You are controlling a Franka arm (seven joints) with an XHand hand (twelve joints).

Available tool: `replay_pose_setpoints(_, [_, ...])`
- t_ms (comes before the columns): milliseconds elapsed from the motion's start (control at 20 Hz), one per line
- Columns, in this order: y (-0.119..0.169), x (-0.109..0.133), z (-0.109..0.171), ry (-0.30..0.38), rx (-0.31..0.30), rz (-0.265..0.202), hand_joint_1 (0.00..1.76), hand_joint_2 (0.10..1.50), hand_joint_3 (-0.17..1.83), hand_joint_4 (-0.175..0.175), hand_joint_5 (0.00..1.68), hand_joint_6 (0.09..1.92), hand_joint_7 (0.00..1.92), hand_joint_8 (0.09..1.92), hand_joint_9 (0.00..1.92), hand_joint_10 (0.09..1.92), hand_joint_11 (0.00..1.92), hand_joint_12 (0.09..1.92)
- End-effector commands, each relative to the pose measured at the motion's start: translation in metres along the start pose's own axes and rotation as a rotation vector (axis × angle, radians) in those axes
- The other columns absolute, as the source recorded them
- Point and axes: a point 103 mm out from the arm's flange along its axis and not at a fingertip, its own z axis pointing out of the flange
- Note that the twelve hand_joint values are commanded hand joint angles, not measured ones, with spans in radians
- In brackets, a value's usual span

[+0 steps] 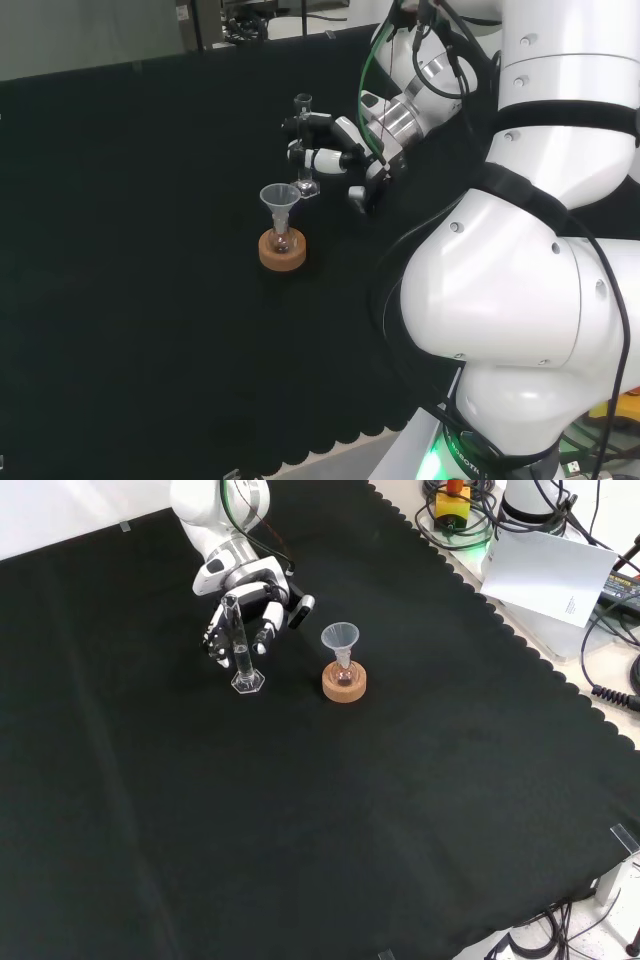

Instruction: Pick up the graduated cylinder.

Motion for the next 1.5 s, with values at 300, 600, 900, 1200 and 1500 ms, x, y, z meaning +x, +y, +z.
replay_pose_setpoints(300, [0.001, -0.001, 0.000, 0.005, -0.009, 0.015, 1.09, 1.05, -0.17, -0.002, 0.66, 0.54, 0.65, 0.57, 0.91, 0.39, 0.57, 1.19])
replay_pose_setpoints(600, [-0.002, -0.001, 0.003, -0.005, -0.034, 0.025, 1.09, 1.06, -0.17, -0.002, 0.66, 0.55, 0.65, 0.57, 0.92, 0.39, 0.58, 1.19])
replay_pose_setpoints(900, [-0.006, -0.006, -0.011, 0.004, -0.023, 0.017, 1.08, 1.08, -0.17, 0.000, 0.67, 0.56, 0.67, 0.57, 0.93, 0.39, 0.59, 1.19])
replay_pose_setpoints(1200, [-0.008, -0.008, -0.019, 0.006, -0.021, 0.022, 1.08, 1.10, -0.17, 0.005, 0.70, 0.57, 0.68, 0.58, 0.94, 0.39, 0.61, 1.19])
replay_pose_setpoints(1500, [-0.004, -0.004, -0.010, -0.003, -0.019, 0.023, 1.08, 1.11, -0.17, 0.007, 0.70, 0.57, 0.68, 0.57, 0.95, 0.39, 0.62, 1.18])
